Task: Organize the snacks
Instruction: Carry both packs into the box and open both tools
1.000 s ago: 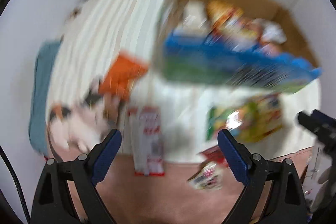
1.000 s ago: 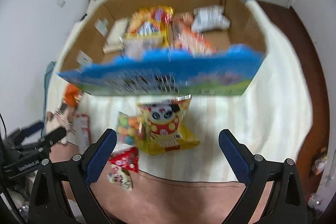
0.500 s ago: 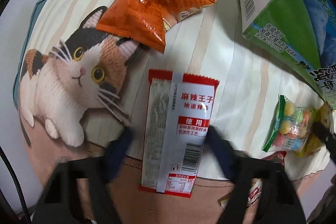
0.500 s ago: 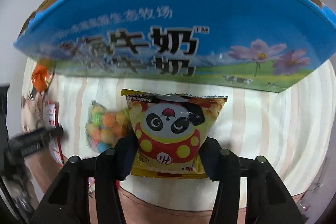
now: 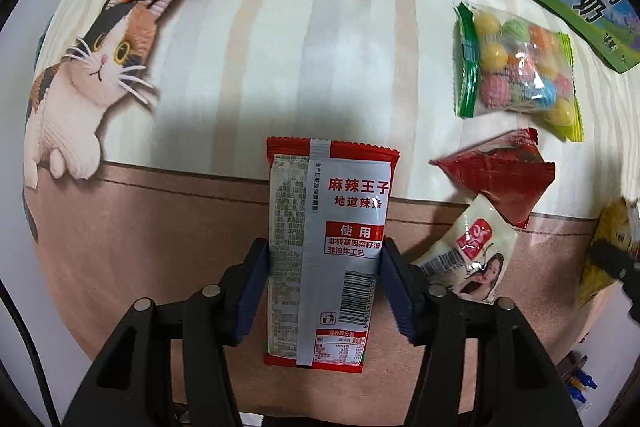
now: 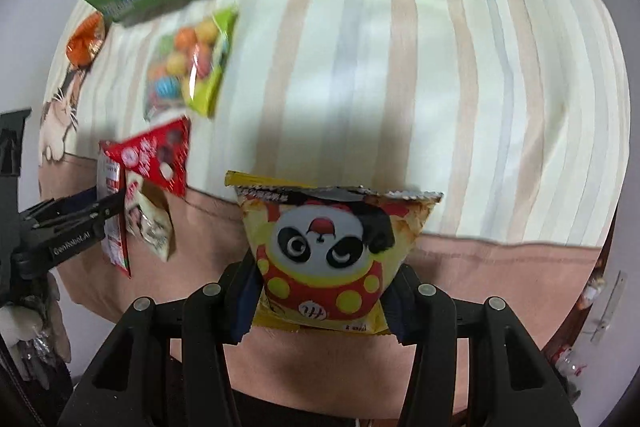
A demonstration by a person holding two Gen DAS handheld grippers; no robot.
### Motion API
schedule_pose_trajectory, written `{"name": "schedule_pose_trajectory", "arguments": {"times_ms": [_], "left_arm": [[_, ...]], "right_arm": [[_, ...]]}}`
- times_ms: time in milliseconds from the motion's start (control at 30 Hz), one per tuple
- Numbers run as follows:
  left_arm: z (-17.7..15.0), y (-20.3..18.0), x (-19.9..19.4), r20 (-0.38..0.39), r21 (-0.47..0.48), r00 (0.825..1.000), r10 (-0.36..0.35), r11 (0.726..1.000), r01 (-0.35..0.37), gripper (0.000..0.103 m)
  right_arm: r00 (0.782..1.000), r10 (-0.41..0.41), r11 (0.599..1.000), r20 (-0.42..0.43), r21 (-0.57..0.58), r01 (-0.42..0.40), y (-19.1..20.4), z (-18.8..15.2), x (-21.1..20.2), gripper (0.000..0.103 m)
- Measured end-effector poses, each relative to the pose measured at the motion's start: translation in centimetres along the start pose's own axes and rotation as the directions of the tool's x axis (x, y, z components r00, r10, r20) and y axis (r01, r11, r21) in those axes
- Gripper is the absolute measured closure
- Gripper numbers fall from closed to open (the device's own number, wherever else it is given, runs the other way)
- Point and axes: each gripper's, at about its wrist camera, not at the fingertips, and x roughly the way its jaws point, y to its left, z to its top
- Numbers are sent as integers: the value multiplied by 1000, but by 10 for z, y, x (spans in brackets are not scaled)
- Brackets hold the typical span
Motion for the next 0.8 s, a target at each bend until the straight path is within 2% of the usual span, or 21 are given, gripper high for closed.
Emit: {"name": "schedule_pose_trajectory", "arguments": {"times_ms": [167,300,400,467,633,733,800], "left_arm": [[5,-2,11,-15,7,1000,15,1000,-15,44],[3,-2,9,-9,6,1000,14,1000,-14,46],[-1,-1,3,9,11,1000,9,1000,-9,54],[-2,-3,-7,25,18,1000,1,1000,-2,55],[4,-16,-52,110,44,993,-32,999,28,56],[18,-29,-100,188,66,978,-94,994,83,56],[33,-40,-137,244,93,959,-144,988,124,56]], "right_arm": [[1000,15,1000,1,20,-15,0,-4,15,41],[1000,13,1000,23,28,-13,-10,-11,15,40],[999,3,999,49,36,-5,-8,-18,14,50],[998,26,998,61,51,-29,-12,-20,5,51],[988,103,991,115,77,-112,-21,-17,-29,52],[971,155,983,181,68,-169,-20,-9,-66,52],[952,195,976,238,52,-213,-19,3,-101,52]]}}
